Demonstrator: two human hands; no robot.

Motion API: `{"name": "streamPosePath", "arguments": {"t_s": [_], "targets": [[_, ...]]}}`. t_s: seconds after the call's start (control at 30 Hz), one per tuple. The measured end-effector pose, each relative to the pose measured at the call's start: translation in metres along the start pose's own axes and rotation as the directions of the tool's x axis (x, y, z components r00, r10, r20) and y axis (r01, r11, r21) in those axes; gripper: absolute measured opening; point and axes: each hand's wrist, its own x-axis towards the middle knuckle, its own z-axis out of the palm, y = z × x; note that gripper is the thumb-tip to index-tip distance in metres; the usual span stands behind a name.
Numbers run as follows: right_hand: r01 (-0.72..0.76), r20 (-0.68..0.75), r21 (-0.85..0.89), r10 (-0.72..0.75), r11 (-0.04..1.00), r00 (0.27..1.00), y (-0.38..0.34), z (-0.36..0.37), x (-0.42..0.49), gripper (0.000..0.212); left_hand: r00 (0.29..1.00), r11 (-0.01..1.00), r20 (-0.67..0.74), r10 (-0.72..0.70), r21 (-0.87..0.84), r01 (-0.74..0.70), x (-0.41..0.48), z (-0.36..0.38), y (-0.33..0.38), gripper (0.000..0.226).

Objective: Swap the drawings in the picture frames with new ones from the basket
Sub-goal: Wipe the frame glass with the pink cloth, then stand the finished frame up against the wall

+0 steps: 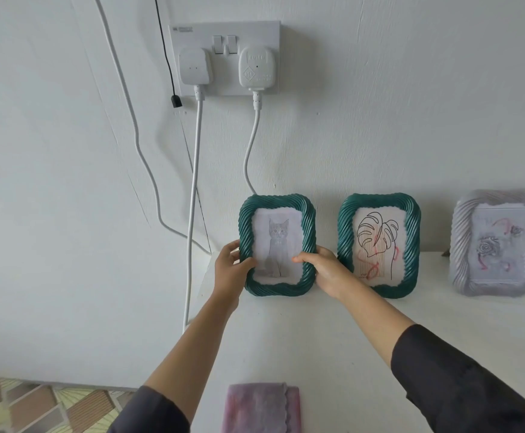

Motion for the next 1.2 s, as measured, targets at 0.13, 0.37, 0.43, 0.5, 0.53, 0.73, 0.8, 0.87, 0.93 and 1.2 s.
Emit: {"name": "streamPosePath", "arguments": {"t_s": [0.13, 0.37, 0.43, 0.5, 0.53, 0.73, 0.8, 0.87, 0.93, 1.2], "targets": [[0.033, -0.033, 0.0, -0.033, 0.999, 0.999, 0.008, -0.002, -0.007, 0.018, 0.999, 0.999, 0.001, 0.033, -0.012, -0.033, -0.005, -0.003, -0.002, 0.049], [0.105, -0.115, -0.161, -0.125, 0.981, 0.985, 0.024, -0.005, -0.021, 0.026, 0.998, 0.998, -0.022, 0.061, 0.034, -0.061, -0.007, -0.005, -0.004, 0.049], [0.13, -0.118, -0.181, -0.153, 0.975, 0.981, 0.025, -0.003, -0.025, 0.027, 0.998, 0.997, -0.021, 0.06, 0.04, -0.059, -0.007, -0.006, -0.005, 0.05], [0.149, -0.115, -0.209, -0.175, 0.967, 0.978, 0.026, -0.002, -0.027, 0.027, 0.998, 0.997, -0.023, 0.064, 0.052, -0.063, -0.006, -0.006, -0.007, 0.051], [0.154, -0.117, -0.229, -0.184, 0.961, 0.976, 0.027, -0.001, -0.028, 0.027, 0.997, 0.996, -0.022, 0.069, 0.055, -0.068, -0.006, -0.006, -0.008, 0.051], [0.144, -0.109, -0.292, -0.182, 0.946, 0.977, 0.023, 0.0, -0.034, 0.03, 0.996, 0.996, -0.031, 0.08, 0.045, -0.079, -0.008, -0.004, -0.009, 0.052], [0.128, -0.104, -0.318, -0.169, 0.939, 0.98, 0.021, 0.001, -0.036, 0.034, 0.997, 0.997, -0.038, 0.074, 0.039, -0.072, -0.008, -0.004, -0.009, 0.052], [0.112, -0.108, -0.331, -0.156, 0.937, 0.982, 0.019, 0.001, -0.037, 0.039, 0.996, 0.996, -0.052, 0.074, 0.057, -0.071, -0.009, -0.003, -0.01, 0.052], [0.083, -0.124, -0.322, -0.129, 0.943, 0.984, 0.019, 0.0, -0.038, 0.047, 0.994, 0.994, -0.08, 0.075, 0.084, -0.068, -0.01, -0.003, -0.011, 0.054], [-0.083, -0.117, -0.456, 0.033, 0.886, 0.993, 0.014, -0.009, -0.066, 0.085, 0.924, 0.96, -0.318, 0.212, 0.246, -0.135, -0.029, 0.006, -0.006, 0.046]]}}
